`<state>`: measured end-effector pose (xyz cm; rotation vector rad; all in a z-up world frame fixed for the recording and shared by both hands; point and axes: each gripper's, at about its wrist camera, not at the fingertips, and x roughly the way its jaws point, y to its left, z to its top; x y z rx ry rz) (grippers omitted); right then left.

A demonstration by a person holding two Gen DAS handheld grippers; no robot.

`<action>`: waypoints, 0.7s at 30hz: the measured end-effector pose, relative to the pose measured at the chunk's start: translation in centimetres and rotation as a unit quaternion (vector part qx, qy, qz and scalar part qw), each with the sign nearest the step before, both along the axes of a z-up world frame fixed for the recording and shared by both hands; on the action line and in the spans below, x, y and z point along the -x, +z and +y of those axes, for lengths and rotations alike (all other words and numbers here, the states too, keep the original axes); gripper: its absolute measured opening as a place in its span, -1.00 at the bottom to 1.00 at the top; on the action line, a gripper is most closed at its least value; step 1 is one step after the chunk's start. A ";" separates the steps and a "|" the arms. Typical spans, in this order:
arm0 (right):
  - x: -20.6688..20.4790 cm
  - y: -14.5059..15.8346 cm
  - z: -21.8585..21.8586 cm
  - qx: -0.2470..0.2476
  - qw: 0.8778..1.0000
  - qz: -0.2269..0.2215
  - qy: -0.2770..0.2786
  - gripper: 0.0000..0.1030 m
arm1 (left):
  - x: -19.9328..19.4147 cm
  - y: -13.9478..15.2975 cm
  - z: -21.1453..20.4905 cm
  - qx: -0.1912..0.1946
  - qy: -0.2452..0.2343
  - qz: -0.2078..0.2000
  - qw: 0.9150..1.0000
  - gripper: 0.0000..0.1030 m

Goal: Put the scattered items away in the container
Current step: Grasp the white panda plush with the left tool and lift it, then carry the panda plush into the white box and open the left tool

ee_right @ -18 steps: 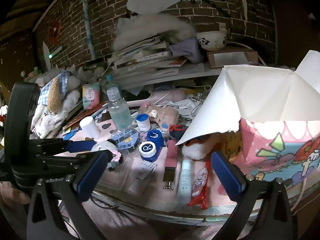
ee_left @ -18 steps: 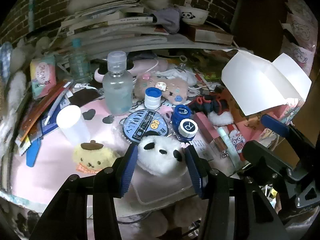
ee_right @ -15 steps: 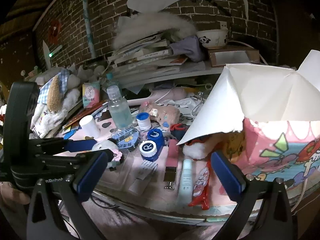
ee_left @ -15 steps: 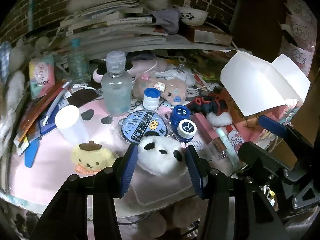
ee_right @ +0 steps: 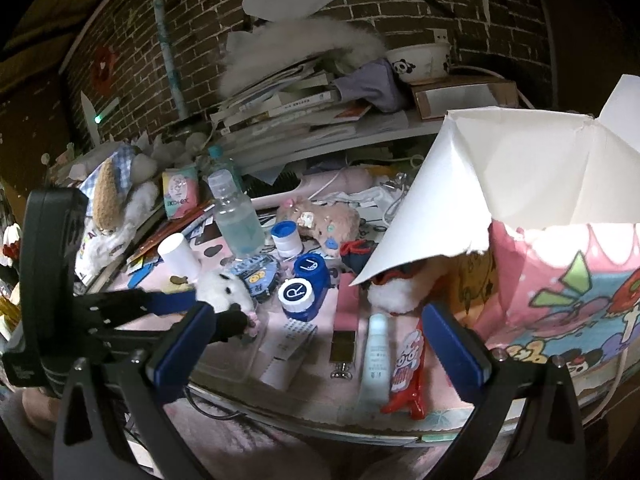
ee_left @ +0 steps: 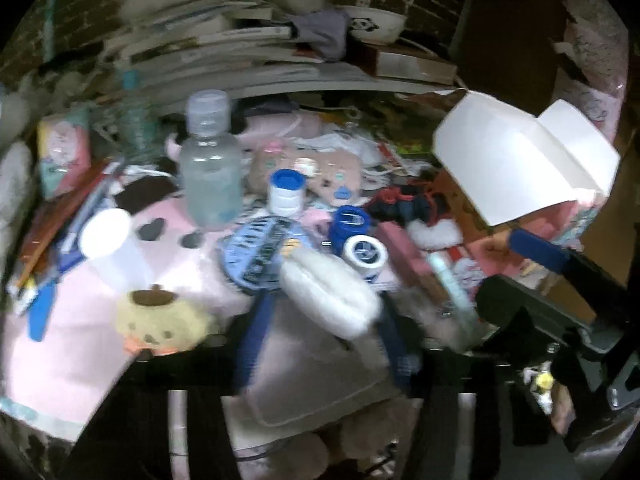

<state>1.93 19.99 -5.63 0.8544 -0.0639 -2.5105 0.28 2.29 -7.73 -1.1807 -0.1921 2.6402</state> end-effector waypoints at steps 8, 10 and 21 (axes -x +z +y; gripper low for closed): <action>0.2 0.1 0.1 0.007 1.000 -0.004 -0.002 1.00 | 0.5 0.0 0.2 -0.020 -0.008 0.001 1.000 -0.59; 0.2 0.1 0.1 0.008 1.000 -0.004 -0.001 1.00 | 0.4 0.3 0.0 -0.028 -0.006 0.008 1.000 -0.60; 0.3 0.4 -0.3 0.003 1.000 -0.003 0.007 1.00 | 1.0 6.2 -0.5 -0.047 -0.029 0.048 0.997 -0.60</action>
